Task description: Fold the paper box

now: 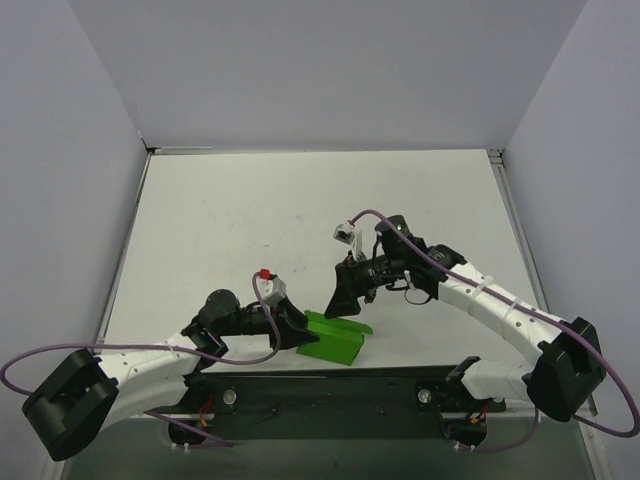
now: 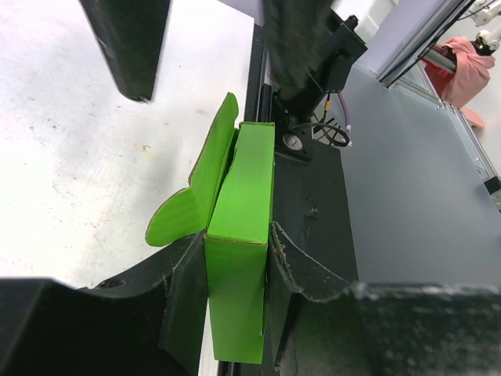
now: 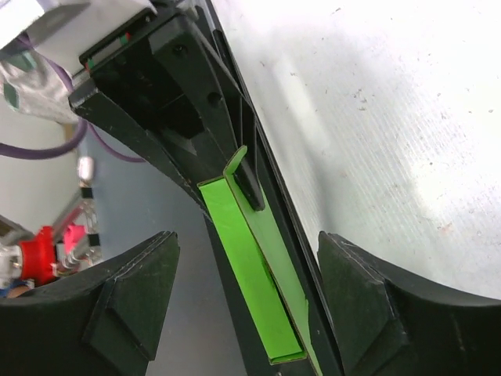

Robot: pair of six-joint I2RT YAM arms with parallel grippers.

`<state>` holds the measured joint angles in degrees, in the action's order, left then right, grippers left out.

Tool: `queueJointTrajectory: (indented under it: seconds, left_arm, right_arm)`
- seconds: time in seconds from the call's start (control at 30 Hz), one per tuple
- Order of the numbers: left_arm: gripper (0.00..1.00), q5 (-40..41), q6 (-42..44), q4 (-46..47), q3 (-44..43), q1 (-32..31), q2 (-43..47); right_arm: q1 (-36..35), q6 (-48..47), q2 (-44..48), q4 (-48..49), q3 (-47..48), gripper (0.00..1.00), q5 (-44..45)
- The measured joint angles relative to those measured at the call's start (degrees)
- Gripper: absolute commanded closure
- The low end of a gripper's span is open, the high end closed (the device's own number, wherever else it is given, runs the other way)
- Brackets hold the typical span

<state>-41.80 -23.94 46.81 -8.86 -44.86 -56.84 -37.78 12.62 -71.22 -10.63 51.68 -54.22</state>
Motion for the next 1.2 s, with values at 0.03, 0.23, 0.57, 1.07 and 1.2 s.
queueJointTrajectory:
  seconds: [0.03, 0.23, 0.57, 1.07, 1.2]
  left_arm:
    - [0.68, 0.15, 0.0, -0.2, 0.0, 0.0, 0.15]
    - [0.68, 1.38, 0.0, -1.03, 0.0, 0.0, 2.29]
    - [0.67, 2.73, -0.42, -1.6, 0.0, -0.04, 4.52]
    - [0.08, 9.92, -2.82, -10.43, -0.74, -0.35, 12.28]
    - [0.05, 12.98, -3.91, -20.22, -4.72, -0.31, 18.47]
  right_arm:
    - [-0.81, -0.44, -0.02, -0.42, 0.28, 0.27, 0.5]
    - [-7.52, -3.56, -0.02, -4.17, 0.92, 0.27, 4.07]
    - [-12.09, -7.82, -0.44, -8.52, 1.16, 0.53, 11.06]
    - [-15.52, -11.32, -0.92, -14.6, 3.45, 0.82, 17.99]
    - [-15.8, -12.24, 0.13, -18.25, 4.83, 0.82, 18.29]
